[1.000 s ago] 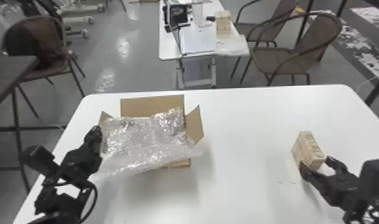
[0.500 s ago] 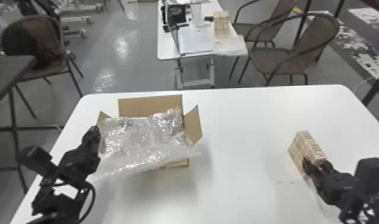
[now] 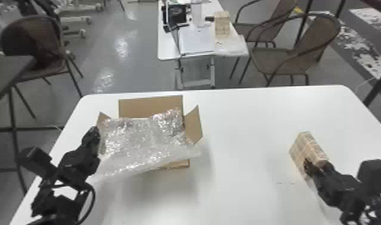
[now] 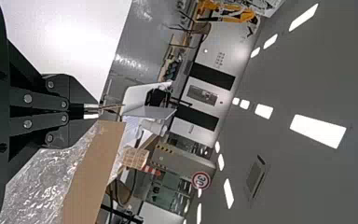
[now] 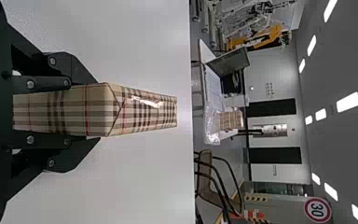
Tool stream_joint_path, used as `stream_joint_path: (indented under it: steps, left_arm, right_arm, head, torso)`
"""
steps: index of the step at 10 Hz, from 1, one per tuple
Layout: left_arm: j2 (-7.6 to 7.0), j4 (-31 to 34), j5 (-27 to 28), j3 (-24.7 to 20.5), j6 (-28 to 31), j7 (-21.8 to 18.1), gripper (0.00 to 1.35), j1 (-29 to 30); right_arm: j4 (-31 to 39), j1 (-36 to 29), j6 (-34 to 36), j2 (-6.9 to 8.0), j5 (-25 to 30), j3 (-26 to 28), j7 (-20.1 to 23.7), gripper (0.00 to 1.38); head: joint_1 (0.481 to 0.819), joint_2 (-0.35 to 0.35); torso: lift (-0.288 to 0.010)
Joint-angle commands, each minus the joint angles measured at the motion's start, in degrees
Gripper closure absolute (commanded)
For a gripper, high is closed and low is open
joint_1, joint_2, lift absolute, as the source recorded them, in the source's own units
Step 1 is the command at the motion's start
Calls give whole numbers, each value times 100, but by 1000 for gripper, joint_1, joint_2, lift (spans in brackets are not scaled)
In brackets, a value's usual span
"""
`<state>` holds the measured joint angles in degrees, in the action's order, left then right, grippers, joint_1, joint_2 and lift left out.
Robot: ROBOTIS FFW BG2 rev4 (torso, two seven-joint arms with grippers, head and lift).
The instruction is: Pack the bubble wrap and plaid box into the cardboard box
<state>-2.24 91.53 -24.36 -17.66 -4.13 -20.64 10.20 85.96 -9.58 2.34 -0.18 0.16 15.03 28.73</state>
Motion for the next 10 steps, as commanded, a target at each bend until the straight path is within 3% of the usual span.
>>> stream_joint_path:
  steps: [1,4,6,8,10]
  left_arm:
    - [4,-3,-7,0,0,-2,1211,8]
    - [4,-21,1,9,0,7,1211,-1]
    - [4,-30,1,17,0,-2,1211,-1]
    - [-4,-74,1,61,0,7,1211,-36]
    - [-4,-109,19,79,18,-2,1211,-53]
  right_arm:
    - [70,-35,-5,23,-95,0,1,1004]
    - [993,-220,346,23,-535,-272,9,1012]
    - [1608,-132,909,23,-1036,-800,27,1012]
    - [1986,211,1366,-193,-1519,-1354,71,1012]
    - [1995,721,1919,-264,-1871,-1705,510,1012]
  head:
    - [695,89]
    - [695,94]
    - [695,119]
    - [695,184]
    - [695,231]
  torso:
    - [-89]
    - [-89]
    - [-89]
    - [-89]
    - [-89]
